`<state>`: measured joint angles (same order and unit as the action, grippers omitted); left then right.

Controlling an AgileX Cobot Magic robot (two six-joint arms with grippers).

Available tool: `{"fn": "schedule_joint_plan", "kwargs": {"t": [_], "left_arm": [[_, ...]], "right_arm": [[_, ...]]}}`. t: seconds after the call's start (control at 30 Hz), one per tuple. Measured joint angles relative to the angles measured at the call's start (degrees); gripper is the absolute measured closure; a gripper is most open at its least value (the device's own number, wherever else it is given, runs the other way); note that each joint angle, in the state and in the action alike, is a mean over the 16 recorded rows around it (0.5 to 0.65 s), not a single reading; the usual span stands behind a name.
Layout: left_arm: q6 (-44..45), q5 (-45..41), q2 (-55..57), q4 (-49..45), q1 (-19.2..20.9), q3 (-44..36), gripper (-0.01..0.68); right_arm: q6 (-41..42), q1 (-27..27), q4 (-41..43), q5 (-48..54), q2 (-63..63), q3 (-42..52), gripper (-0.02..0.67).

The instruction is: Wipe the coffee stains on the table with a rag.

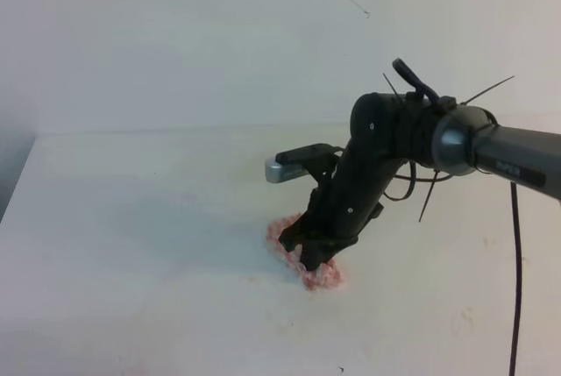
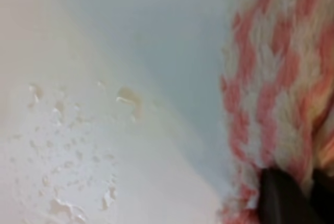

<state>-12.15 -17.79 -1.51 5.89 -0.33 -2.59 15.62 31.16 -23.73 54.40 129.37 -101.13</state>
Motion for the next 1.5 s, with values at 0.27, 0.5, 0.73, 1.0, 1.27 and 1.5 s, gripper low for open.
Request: {"fn": "schedule_joint_plan", "kwargs": {"t": [0.27, 0.5, 0.73, 1.0, 1.27, 1.5], "left_arm": [[0.0, 0.0, 0.0, 0.0, 0.0, 0.0, 0.674], [0.0, 0.0, 0.0, 0.0, 0.0, 0.0, 0.674], [0.0, 0.0, 0.0, 0.0, 0.0, 0.0, 0.674], [0.0, 0.0, 0.0, 0.0, 0.0, 0.0, 0.674], [0.0, 0.0, 0.1, 0.0, 0.0, 0.0, 0.674], [0.0, -0.1, 0.1, 0.0, 0.0, 0.0, 0.674]], "right_arm": [[-0.4, 2.6, 0.6, 0.5, -0.3, 0.0, 0.652], [-2.3, 4.6, 5.4, 2.5, 0.2, 0.0, 0.652], [-4.9, 2.0, 9.5, 3.7, 0.7, 0.2, 0.652], [-5.5, -5.9, 9.2, 0.4, -1.1, 5.4, 0.653], [-4.4, -14.0, 7.9, -7.1, -7.0, 18.3, 0.653], [-2.6, -20.3, 6.6, -11.9, -12.6, 28.1, 0.653]]}}
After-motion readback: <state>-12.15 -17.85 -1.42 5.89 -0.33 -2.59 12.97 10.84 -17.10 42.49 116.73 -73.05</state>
